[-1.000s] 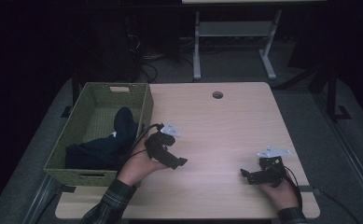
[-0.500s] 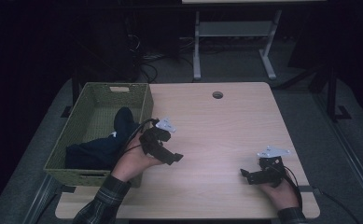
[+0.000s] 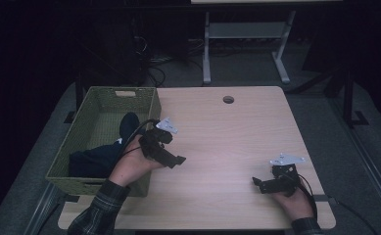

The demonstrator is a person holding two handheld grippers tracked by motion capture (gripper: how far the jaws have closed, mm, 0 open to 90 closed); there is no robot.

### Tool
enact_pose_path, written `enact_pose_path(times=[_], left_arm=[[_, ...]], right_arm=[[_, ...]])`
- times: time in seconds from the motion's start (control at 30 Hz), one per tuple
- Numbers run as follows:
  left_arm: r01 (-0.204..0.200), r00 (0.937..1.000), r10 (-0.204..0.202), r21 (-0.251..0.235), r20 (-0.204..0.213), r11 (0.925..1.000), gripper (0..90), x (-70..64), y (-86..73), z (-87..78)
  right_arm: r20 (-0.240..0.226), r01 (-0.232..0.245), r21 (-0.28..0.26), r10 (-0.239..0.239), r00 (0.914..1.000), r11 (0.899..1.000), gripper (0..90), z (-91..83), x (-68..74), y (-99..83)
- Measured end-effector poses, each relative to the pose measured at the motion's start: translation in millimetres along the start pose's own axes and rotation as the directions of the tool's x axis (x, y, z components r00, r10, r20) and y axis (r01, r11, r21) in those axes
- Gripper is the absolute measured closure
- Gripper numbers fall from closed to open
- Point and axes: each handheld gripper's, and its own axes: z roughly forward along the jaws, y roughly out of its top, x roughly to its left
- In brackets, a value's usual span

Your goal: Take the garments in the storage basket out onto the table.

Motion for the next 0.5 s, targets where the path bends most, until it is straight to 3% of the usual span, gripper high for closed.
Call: enact_pose_path(times=[0.5], left_arm=[[0.04, 0.9979, -0.041, -0.035, -0.05, 0.9986, 14.5, 15.6, -3.1, -22.7]], right_arm=[[0.0, 0.0, 0.0, 0.0, 1.0, 1.0, 1.3, 0.0, 0.0, 0.0]])
